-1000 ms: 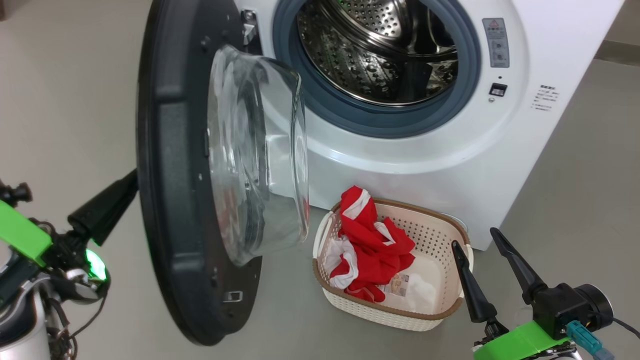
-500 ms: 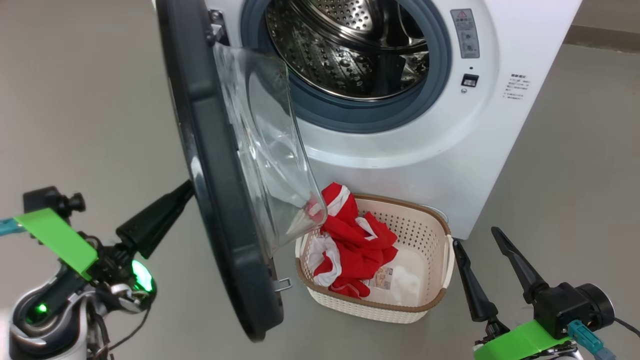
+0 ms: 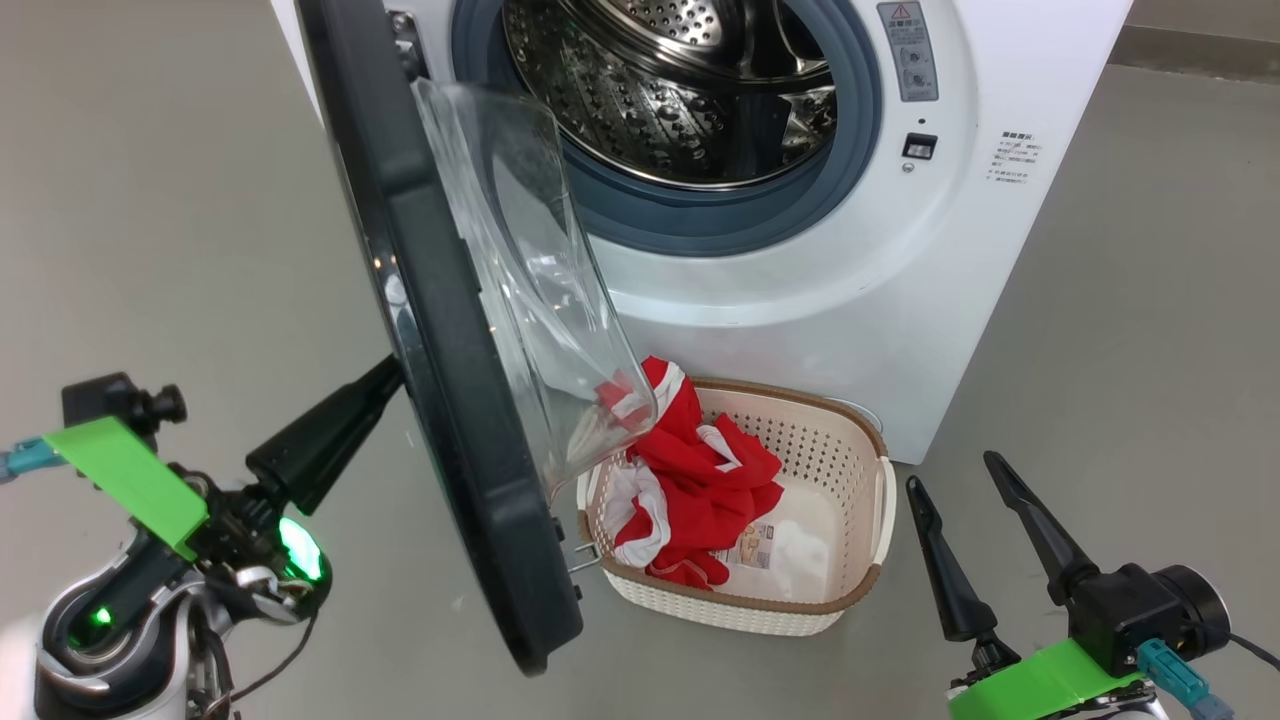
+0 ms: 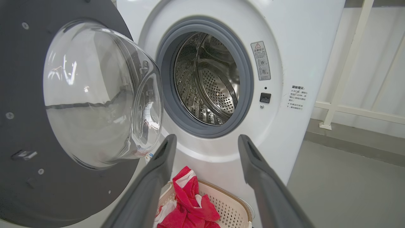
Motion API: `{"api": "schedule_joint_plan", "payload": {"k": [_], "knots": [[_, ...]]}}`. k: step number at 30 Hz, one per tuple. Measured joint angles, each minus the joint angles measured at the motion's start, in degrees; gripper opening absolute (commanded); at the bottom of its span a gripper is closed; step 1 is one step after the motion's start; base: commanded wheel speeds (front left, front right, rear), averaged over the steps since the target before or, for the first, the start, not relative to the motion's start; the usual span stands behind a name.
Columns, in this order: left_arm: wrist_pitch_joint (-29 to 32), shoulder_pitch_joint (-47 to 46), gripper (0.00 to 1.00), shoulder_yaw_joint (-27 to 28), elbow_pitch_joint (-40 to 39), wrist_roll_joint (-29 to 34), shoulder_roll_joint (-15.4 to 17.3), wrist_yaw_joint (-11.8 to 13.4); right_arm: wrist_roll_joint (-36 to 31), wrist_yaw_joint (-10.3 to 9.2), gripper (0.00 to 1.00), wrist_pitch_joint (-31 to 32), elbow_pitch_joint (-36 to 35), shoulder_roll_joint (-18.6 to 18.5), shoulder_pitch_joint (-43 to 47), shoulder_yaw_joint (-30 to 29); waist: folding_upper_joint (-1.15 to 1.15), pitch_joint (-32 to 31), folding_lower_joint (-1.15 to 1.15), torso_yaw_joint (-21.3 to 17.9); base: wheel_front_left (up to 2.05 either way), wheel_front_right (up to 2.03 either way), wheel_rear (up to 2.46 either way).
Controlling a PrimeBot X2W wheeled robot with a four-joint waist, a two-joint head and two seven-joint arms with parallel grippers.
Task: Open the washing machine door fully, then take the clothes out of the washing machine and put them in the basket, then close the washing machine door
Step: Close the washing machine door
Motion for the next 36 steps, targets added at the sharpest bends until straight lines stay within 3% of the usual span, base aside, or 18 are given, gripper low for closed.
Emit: {"api": "schedule_joint_plan", "payload": {"k": [8, 9, 10, 11, 21, 28, 36], "knots": [[-3.81, 0.65, 0.03, 0.57, 0.09, -0.12, -0.22, -0.69, 0.0, 0.0, 1.0, 0.0, -0.02, 0.0, -0.06, -0.2, 0.0, 0.15, 0.0, 0.62, 0.0, 0.0, 0.0], [-4.34, 0.65, 0.23, 0.76, 0.1, 0.22, -0.22, -0.98, 0.0, 0.0, 1.0, 0.0, -0.02, 0.0, -0.13, -0.21, 0.0, 0.2, 0.0, 0.73, 0.0, 0.0, 0.0], [-5.1, 0.65, 0.65, 1.01, 0.1, 0.67, -0.22, -1.71, 0.0, 0.0, 1.0, 0.0, -0.03, 0.0, -0.25, -0.23, 0.0, 0.27, 0.0, 0.84, 0.0, 0.0, 0.0], [-5.75, 0.65, 1.0, 1.27, 0.1, 0.97, -0.21, -2.22, 0.0, 0.0, 1.0, 0.0, -0.04, 0.0, -0.38, -0.25, 0.0, 0.35, 0.0, 0.97, 0.0, 0.0, 0.0], [-13.01, 0.87, 1.0, 3.37, -0.7, 6.41, 0.07, -6.33, 0.0, 0.0, 1.0, 0.0, -0.09, -0.01, -0.51, -0.4, 0.0, 0.79, 0.0, 2.29, 0.0, 0.0, 0.0], [-24.41, 3.64, 1.0, 3.11, -3.98, 19.65, 1.0, -11.21, 0.0, 0.0, 1.0, 0.0, -0.1, -0.01, -0.59, -0.47, 0.0, 1.19, 0.0, 3.16, 0.0, 0.0, 0.0], [-39.67, 6.98, 1.0, 0.21, -7.61, 39.47, 1.53, -12.66, 0.01, 0.0, 1.0, 0.0, -0.1, -0.01, -0.82, -0.57, 0.0, 1.19, 0.0, 3.45, 0.0, 0.0, 0.0]]}}
